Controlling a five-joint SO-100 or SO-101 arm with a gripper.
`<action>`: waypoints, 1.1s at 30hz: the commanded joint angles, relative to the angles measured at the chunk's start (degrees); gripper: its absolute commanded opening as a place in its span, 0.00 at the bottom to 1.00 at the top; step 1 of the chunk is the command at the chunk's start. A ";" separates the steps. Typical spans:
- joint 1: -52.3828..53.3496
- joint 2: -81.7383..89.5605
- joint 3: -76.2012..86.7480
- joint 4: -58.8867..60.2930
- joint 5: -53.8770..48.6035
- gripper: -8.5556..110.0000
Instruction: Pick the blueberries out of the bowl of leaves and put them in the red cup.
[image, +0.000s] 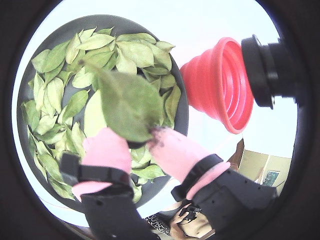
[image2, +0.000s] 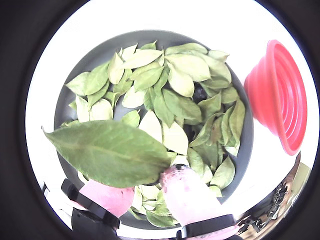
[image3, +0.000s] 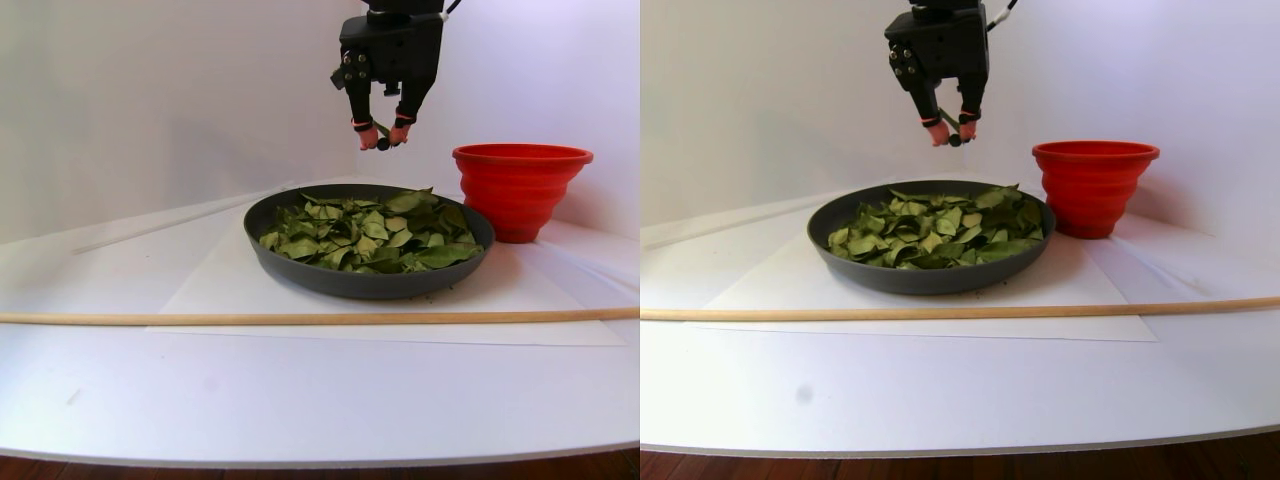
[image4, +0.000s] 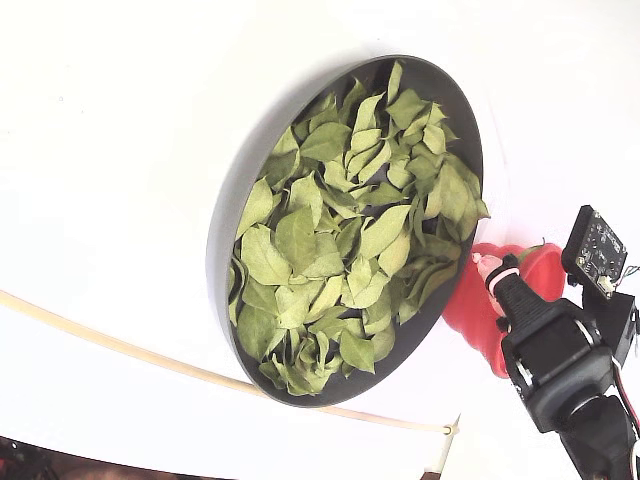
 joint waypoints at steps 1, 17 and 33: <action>1.67 6.77 -0.26 0.26 -0.35 0.15; 5.89 10.28 -0.35 2.29 -0.70 0.15; 9.93 13.36 0.26 3.87 -1.49 0.15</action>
